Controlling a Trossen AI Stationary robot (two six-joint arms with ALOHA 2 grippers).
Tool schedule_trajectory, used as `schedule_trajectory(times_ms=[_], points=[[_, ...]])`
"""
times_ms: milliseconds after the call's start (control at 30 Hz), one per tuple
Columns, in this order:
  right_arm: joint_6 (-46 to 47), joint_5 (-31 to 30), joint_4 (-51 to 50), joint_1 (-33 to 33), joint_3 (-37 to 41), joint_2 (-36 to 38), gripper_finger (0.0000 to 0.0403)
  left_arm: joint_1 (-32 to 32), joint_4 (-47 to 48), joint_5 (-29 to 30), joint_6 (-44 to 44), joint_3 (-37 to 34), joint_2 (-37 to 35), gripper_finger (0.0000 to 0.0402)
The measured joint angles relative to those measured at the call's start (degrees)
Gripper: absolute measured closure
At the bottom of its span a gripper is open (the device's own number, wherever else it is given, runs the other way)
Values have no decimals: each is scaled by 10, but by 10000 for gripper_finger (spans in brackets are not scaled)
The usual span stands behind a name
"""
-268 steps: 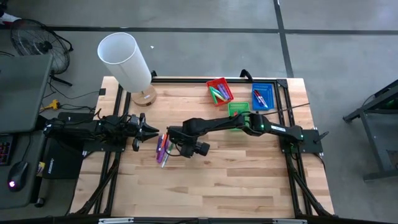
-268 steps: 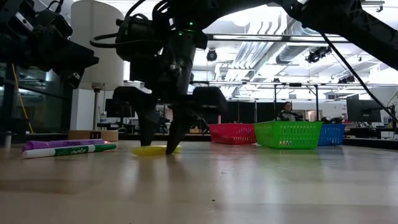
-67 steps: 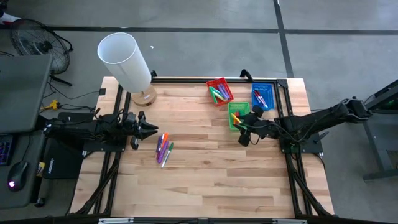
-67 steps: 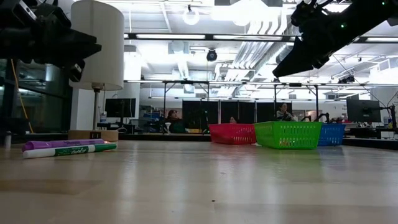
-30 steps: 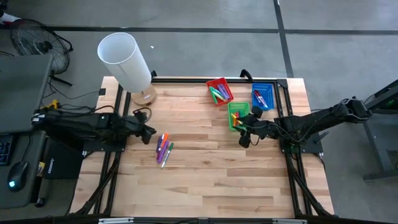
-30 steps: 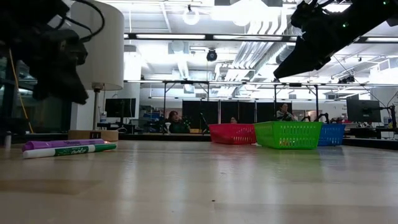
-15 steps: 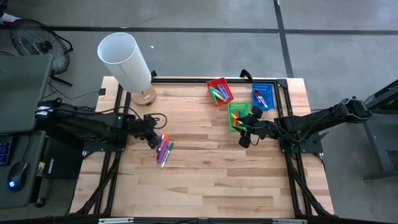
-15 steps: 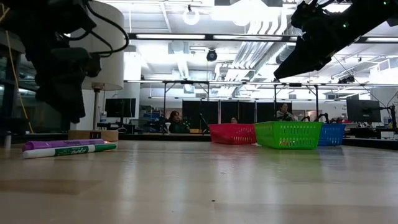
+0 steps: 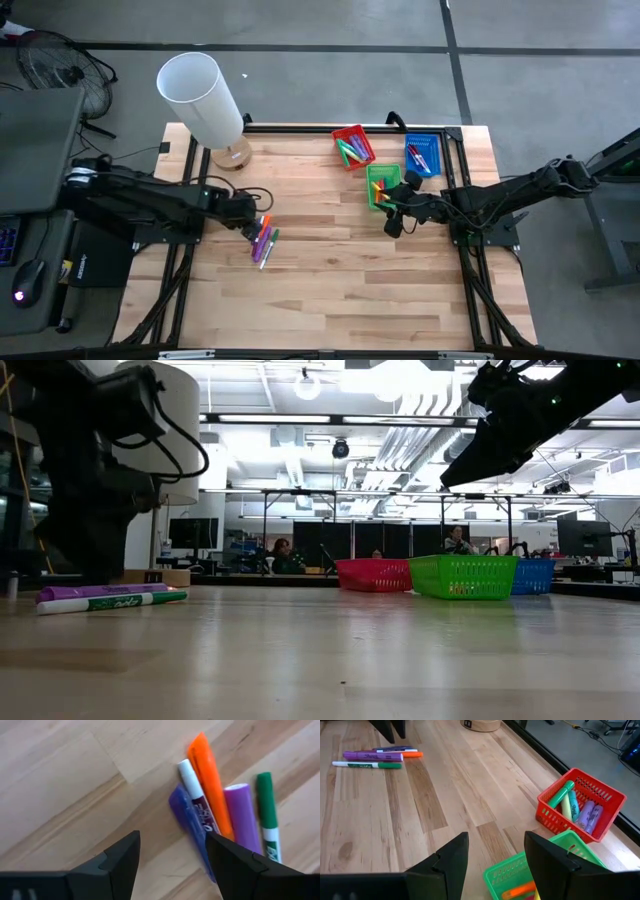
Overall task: Pick & Place Markers
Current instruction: Put the purple pen in the green bin
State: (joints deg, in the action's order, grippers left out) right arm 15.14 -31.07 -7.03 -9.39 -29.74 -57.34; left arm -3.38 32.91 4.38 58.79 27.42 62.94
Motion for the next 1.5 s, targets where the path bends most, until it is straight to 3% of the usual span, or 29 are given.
schedule_trajectory(times_ms=[667,833,1200,1500], points=[[0,0,0,0,0,0,221,0,-19,19,26,0,29,179],[0,0,0,0,0,0,221,0,-31,20,32,2,64,179],[0,0,0,0,0,0,221,0,54,25,32,61,129,179],[4,0,-6,0,0,0,221,0,81,-21,-31,70,157,179]])
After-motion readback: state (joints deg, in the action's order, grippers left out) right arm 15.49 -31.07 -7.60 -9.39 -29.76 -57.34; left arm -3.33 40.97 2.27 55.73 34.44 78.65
